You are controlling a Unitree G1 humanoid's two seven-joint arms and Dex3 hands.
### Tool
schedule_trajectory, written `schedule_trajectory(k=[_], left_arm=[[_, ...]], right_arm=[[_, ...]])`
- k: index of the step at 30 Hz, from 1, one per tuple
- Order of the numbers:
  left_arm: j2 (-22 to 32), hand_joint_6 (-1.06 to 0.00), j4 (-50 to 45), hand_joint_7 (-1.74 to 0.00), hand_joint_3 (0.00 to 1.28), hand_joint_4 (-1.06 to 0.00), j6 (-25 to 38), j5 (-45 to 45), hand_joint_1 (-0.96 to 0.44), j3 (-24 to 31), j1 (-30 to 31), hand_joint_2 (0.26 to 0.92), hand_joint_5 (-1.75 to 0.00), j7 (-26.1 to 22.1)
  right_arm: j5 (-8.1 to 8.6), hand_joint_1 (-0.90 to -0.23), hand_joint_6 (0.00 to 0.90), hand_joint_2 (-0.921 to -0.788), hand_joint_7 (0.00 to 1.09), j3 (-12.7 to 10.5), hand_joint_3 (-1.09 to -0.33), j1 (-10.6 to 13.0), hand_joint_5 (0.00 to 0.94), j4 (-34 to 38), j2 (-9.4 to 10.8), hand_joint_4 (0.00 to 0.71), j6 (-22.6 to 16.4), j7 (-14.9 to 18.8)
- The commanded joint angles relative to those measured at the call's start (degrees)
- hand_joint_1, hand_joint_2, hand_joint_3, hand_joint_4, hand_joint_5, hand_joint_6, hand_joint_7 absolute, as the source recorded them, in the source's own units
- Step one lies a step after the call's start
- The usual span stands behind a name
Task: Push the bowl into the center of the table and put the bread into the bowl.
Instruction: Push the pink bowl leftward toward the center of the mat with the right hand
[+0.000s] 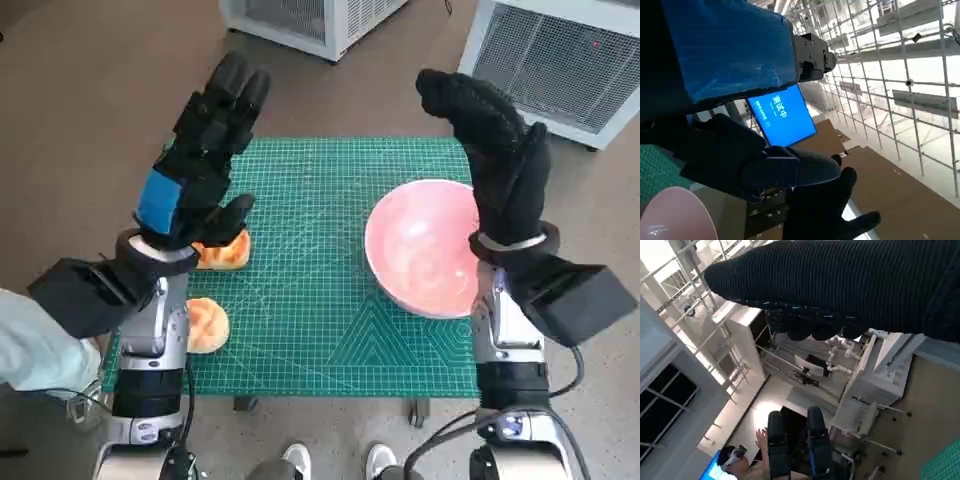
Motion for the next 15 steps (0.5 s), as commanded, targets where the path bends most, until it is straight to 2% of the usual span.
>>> schedule_trajectory(k=[1, 15], left_arm=[[0.28, -0.16, -0.90, -0.03, 0.40, -0.13, 0.57, -0.49, -0.77, -0.06, -0.65, 0.921, 0.00, -0.19], [0.11, -0.16, -1.41, -0.03, 0.39, -0.13, 1.47, -0.70, -0.77, -0.05, -0.23, 0.921, 0.00, -0.13]], right_arm=[[0.27, -0.682, 0.118, -0.921, 0.33, -0.21, -0.730, 1.58, 0.002, 0.33, 0.07, 0.202, 0.71, -0.25], [0.61, -0.687, 0.119, -0.921, 0.33, -0.18, -0.732, 1.80, 0.001, 0.00, 0.11, 0.202, 1.01, -0.15]])
